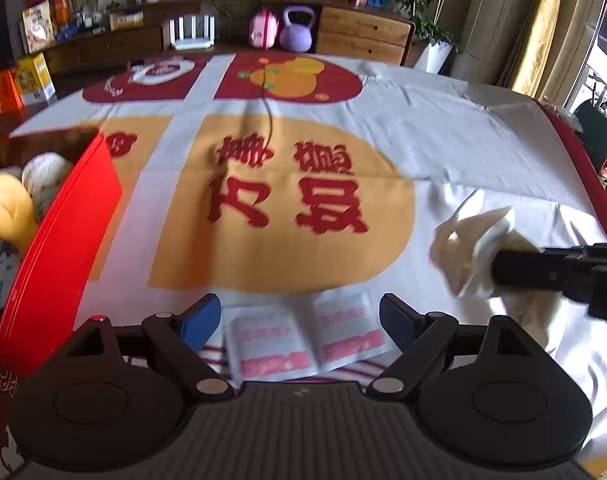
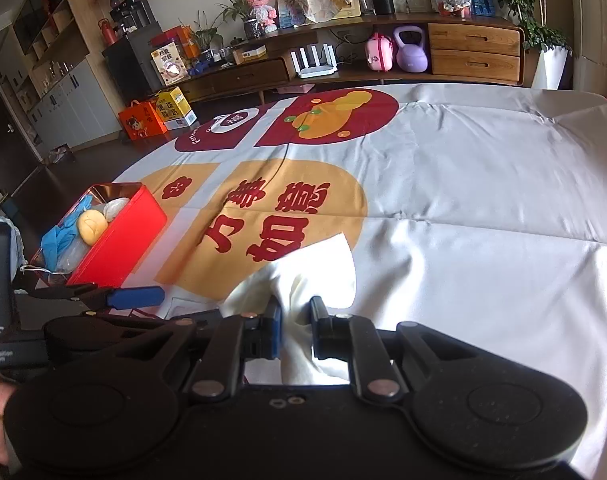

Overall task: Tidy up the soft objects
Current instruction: 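Hold the white cloth up with the right gripper while the left gripper closes on the wipe packets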

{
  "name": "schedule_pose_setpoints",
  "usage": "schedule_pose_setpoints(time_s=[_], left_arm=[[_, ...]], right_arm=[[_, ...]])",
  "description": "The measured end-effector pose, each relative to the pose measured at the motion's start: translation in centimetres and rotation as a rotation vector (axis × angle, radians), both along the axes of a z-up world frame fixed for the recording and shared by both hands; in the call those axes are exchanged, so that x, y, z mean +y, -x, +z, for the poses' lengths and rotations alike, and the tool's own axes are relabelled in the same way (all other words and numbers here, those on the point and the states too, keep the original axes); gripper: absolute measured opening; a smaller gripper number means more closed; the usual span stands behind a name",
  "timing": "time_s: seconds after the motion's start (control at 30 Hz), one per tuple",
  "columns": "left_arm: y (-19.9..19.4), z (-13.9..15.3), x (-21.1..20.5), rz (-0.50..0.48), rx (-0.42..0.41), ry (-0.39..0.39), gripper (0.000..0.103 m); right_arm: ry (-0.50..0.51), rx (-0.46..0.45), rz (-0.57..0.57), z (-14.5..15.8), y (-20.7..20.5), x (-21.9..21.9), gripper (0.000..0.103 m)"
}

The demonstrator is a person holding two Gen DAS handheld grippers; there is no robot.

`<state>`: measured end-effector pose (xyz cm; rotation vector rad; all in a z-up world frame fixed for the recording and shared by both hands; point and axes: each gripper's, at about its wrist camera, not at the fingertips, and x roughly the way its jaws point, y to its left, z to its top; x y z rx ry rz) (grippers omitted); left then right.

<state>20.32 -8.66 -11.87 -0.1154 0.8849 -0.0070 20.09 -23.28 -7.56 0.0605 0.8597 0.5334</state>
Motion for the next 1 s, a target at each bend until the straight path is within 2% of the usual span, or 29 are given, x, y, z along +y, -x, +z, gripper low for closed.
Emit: schedule_pose_setpoints(time_s=[0.13, 0.3, 0.43, 0.53, 0.7, 0.73, 0.77, 0.93, 1.0], left_arm=[[-0.1, -0.4, -1.6, -0.002, 0.005, -0.071, 0.087], [-0.7, -1.9, -1.5, 0.038, 0.056, -0.06, 0.087], [-0.9, -2.0, -1.9, 0.036, 0.054, -0.089, 0.087], [-0.7, -2.0, -1.9, 0.034, 0.044, -0.08, 0.085], [-0.1, -1.6, -1.1, 0.044, 0.014, -0.062, 0.059], [-0.1, -1.5, -0.8, 0.044, 0.01, -0.053, 0.05], [0.0, -1.4, -0.6, 0.043, 0.005, -0.048, 0.035], [0.4, -1.4, 0.7, 0.06, 0.003, -0.032, 0.013], [0.5, -1.1, 1.2, 0.055, 0.01, -0.01, 0.013]], right_arm=[[-0.004, -0.001, -0.001, -0.1, -0.1, -0.4, 0.013], [-0.004, 0.001, 0.003, -0.2, 0.0, -0.5, 0.013], [-0.008, 0.003, 0.008, -0.3, 0.0, -0.6, 0.013], [-0.01, 0.002, 0.008, -0.3, 0.0, -0.6, 0.013], [-0.006, 0.007, 0.012, -0.4, 0.1, -0.4, 0.013], [-0.005, 0.007, 0.013, -0.4, 0.1, -0.3, 0.013], [-0.003, 0.006, 0.015, -0.4, 0.1, -0.2, 0.013], [0.008, 0.002, 0.019, -0.2, 0.3, 0.3, 0.013], [0.009, -0.006, 0.021, 0.0, 0.5, 0.4, 0.013]])
